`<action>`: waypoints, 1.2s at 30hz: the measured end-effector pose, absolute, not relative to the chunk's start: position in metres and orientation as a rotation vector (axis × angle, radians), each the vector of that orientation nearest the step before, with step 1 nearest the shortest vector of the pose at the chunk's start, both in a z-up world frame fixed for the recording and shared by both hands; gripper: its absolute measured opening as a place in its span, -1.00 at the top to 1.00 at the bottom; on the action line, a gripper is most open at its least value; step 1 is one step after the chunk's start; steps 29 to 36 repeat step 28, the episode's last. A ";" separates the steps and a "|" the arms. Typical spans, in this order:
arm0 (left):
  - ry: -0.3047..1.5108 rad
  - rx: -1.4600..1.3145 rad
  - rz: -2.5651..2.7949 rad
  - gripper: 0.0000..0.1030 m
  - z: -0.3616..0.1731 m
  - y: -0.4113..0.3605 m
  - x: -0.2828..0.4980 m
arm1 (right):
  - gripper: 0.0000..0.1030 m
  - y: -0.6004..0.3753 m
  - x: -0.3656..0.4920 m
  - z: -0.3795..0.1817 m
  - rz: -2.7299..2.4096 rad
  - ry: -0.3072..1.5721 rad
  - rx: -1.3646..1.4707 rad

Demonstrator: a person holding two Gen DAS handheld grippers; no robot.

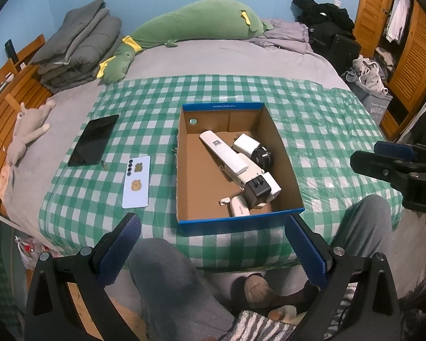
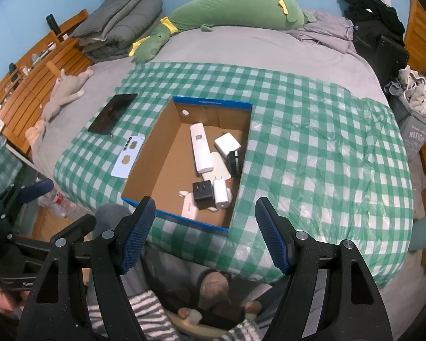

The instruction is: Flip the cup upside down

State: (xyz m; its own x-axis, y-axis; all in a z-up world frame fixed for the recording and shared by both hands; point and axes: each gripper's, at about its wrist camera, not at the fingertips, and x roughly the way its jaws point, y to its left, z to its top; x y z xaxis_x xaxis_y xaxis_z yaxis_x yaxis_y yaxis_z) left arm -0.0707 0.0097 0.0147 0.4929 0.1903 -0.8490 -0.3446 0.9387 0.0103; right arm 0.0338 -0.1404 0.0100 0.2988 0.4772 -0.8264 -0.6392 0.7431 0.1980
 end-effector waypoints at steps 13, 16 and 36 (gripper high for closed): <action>1.013 -0.168 0.323 -0.98 0.012 0.014 -0.071 | -0.40 -0.137 0.027 0.007 0.745 1.034 -0.184; 1.015 -0.168 0.321 -0.98 0.011 0.014 -0.071 | -0.40 -0.137 0.028 0.007 0.746 1.036 -0.182; 1.015 -0.166 0.317 -0.98 0.008 0.012 -0.071 | -0.40 -0.134 0.029 0.004 0.743 1.046 -0.179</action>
